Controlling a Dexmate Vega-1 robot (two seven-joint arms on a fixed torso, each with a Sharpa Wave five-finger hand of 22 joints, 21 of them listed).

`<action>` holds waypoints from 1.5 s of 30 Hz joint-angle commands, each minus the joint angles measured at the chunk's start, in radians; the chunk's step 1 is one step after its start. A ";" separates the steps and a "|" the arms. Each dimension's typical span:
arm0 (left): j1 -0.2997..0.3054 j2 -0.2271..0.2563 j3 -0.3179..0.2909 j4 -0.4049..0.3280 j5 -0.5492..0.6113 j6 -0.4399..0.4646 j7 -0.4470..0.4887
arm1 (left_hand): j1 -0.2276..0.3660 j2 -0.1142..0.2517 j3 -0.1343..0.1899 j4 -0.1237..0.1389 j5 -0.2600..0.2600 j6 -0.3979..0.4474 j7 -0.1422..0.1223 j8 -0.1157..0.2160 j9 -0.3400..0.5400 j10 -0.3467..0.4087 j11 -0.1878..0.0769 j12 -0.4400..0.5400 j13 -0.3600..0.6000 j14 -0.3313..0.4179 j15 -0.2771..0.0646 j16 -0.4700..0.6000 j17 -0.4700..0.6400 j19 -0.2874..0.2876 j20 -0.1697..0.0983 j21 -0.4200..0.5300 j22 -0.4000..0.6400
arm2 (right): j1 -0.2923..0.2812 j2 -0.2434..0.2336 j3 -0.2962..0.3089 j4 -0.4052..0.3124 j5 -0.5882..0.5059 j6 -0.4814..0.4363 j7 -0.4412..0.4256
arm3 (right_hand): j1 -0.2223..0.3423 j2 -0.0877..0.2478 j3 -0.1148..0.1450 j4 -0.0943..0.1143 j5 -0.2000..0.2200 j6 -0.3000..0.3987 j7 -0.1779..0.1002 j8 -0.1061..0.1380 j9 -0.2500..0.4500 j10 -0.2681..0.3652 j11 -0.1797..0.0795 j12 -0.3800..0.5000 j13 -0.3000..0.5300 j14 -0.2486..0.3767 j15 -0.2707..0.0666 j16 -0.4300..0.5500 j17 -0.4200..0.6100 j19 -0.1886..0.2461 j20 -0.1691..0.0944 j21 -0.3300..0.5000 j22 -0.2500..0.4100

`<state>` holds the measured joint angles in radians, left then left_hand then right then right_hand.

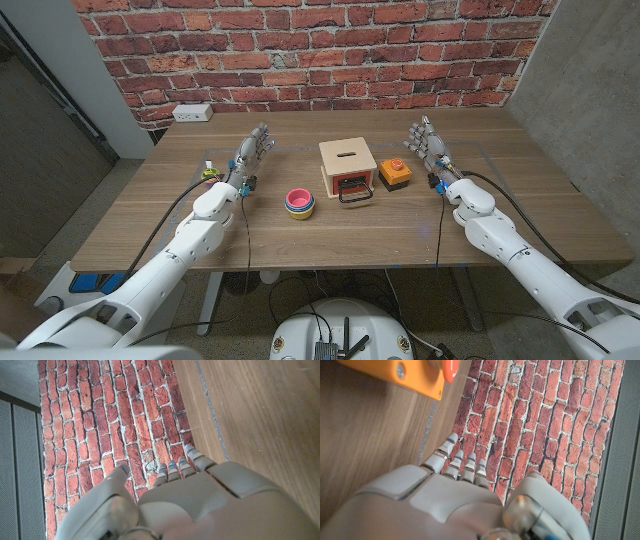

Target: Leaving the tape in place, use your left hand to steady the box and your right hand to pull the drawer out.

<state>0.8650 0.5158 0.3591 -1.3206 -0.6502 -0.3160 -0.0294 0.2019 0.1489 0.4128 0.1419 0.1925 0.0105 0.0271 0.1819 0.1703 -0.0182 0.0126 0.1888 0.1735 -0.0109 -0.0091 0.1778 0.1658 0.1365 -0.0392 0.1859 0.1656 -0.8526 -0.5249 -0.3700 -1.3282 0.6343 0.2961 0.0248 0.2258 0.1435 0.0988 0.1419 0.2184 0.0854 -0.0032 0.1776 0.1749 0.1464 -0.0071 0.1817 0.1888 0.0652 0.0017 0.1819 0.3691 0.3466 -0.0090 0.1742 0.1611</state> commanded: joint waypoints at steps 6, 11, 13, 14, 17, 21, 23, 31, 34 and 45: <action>0.069 0.041 -0.022 -0.125 0.018 0.027 0.084 | 0.009 0.017 0.011 -0.007 0.006 0.002 0.009 0.003 0.004 -0.009 -0.003 0.004 0.002 0.002 -0.007 0.003 0.004 0.011 -0.046 0.004 0.002 | -0.038 -0.036 0.007 -0.054 -0.030 0.017 -0.019 | 0.007 -0.002 0.005 0.002 0.008 0.014 -0.001 0.007 0.003 0.011 -0.004 0.006 0.003 0.008 -0.006 0.007 -0.003 0.003 -0.005 0.005 0.005; 0.076 0.045 -0.024 -0.143 0.033 0.029 0.105 | 0.009 0.017 0.014 -0.010 0.006 0.003 0.010 0.003 0.004 -0.008 -0.003 0.004 0.002 0.003 -0.006 0.003 0.004 0.012 -0.046 0.004 0.002 | -0.050 -0.039 0.010 -0.055 -0.030 0.033 -0.014 | 0.007 -0.002 0.007 0.000 0.008 0.017 -0.002 0.008 0.003 0.013 -0.005 0.007 0.003 0.009 -0.007 0.008 -0.006 0.000 -0.006 0.004 0.005; 0.079 0.050 -0.024 -0.151 0.039 0.034 0.114 | 0.009 0.017 0.015 -0.011 0.006 0.003 0.010 0.003 0.004 -0.007 -0.003 0.004 0.002 0.003 -0.006 0.002 0.003 0.012 -0.046 0.004 0.002 | -0.055 -0.043 0.010 -0.059 -0.042 0.040 -0.022 | 0.005 -0.001 0.007 0.000 0.009 0.018 -0.001 0.009 0.003 0.016 -0.005 0.008 0.003 0.011 -0.007 0.010 -0.007 -0.001 -0.006 0.005 0.005; 0.079 0.051 -0.024 -0.155 0.040 0.038 0.117 | 0.009 0.017 0.016 -0.012 0.006 0.006 0.010 0.004 0.004 -0.007 -0.004 0.005 0.002 0.005 -0.007 0.003 0.003 0.012 -0.045 0.004 0.002 | -0.058 -0.046 0.010 -0.063 -0.049 0.040 -0.028 | 0.004 -0.001 0.008 0.001 0.009 0.019 -0.002 0.009 0.003 0.017 -0.004 0.009 0.003 0.011 -0.007 0.010 -0.008 -0.001 -0.008 0.005 0.005; 0.081 0.056 -0.025 -0.165 0.045 0.052 0.129 | 0.009 0.017 0.019 -0.015 0.006 0.009 0.010 0.004 0.004 -0.004 -0.002 0.005 0.002 0.006 -0.006 0.003 0.003 0.013 -0.046 0.004 0.002 | -0.072 -0.053 0.013 -0.079 -0.058 0.044 -0.040 | 0.002 0.000 0.008 0.001 0.009 0.019 -0.002 0.010 0.003 0.018 -0.006 0.009 0.002 0.013 -0.009 0.011 -0.010 -0.002 -0.008 0.005 0.005; 0.083 0.059 -0.024 -0.169 0.046 0.063 0.135 | 0.008 0.017 0.022 -0.018 0.006 0.013 0.010 0.005 0.004 0.000 -0.002 0.006 0.002 0.011 -0.005 0.003 0.003 0.013 -0.045 0.004 0.002 | -0.094 -0.064 0.017 -0.106 -0.076 0.051 -0.063 | 0.000 0.002 0.010 0.000 0.010 0.024 0.000 0.011 0.003 0.024 -0.003 0.011 0.002 0.019 -0.011 0.015 -0.012 -0.002 -0.012 0.006 0.005; 0.086 0.058 -0.024 -0.168 0.046 0.056 0.131 | 0.008 0.017 0.024 -0.020 0.006 0.015 0.010 0.005 0.004 0.005 -0.003 0.008 0.002 0.015 -0.004 0.004 0.003 0.014 -0.045 0.004 0.002 | -0.109 -0.071 0.021 -0.127 -0.082 0.044 -0.080 | 0.000 0.003 0.012 -0.001 0.010 0.026 0.001 0.012 0.003 0.026 -0.003 0.012 0.002 0.020 -0.014 0.015 -0.014 -0.003 -0.015 0.006 0.005; 0.097 0.078 -0.032 -0.203 0.056 0.071 0.146 | 0.008 0.017 0.030 -0.027 0.006 0.022 0.010 0.006 0.004 0.015 -0.002 0.010 0.002 0.024 -0.005 0.005 0.002 0.017 -0.044 0.004 0.001 | -0.162 -0.106 0.033 -0.205 -0.133 0.044 -0.134 | 0.002 0.005 0.017 -0.005 0.011 0.031 0.001 0.014 0.003 0.030 -0.004 0.013 0.001 0.022 -0.016 0.016 -0.019 -0.004 -0.018 0.007 0.004; 0.099 0.087 -0.035 -0.215 0.055 0.081 0.146 | 0.008 0.016 0.033 -0.029 0.006 0.025 0.010 0.006 0.004 0.017 -0.003 0.010 0.002 0.025 -0.004 0.005 0.002 0.019 -0.044 0.004 0.001 | -0.181 -0.118 0.039 -0.235 -0.151 0.038 -0.156 | 0.002 0.005 0.018 -0.006 0.011 0.032 0.000 0.014 0.003 0.030 -0.004 0.013 0.001 0.022 -0.015 0.016 -0.021 -0.005 -0.018 0.007 0.004; 0.109 0.117 -0.045 -0.249 0.061 0.106 0.150 | 0.007 0.016 0.040 -0.036 0.006 0.029 0.011 0.006 0.004 0.021 -0.001 0.009 0.002 0.030 -0.005 0.004 0.002 0.021 -0.043 0.004 0.001 | -0.241 -0.145 0.055 -0.320 -0.224 0.033 -0.222 | 0.004 0.003 0.023 -0.011 0.011 0.033 -0.003 0.013 0.003 0.029 -0.006 0.012 0.001 0.021 -0.018 0.015 -0.027 -0.008 -0.018 0.007 0.004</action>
<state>0.9650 0.6052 0.3225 -1.5360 -0.5968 -0.2319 0.1157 0.2018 0.1489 0.4459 0.1087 0.1924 0.0319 0.0414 0.1819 0.1699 -0.0035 0.0051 0.1924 0.1722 0.0092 -0.0180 0.1772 0.1655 0.1470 -0.0392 0.1859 0.1653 -1.0382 -0.6395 -0.3290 -1.5654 0.4785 0.3393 -0.1346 0.2266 0.1425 0.1182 0.1304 0.2265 0.1087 -0.0051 0.1851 0.1745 0.1642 -0.0107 0.1894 0.1884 0.0776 -0.0108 0.1926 0.3431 0.3393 -0.0236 0.1741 0.1608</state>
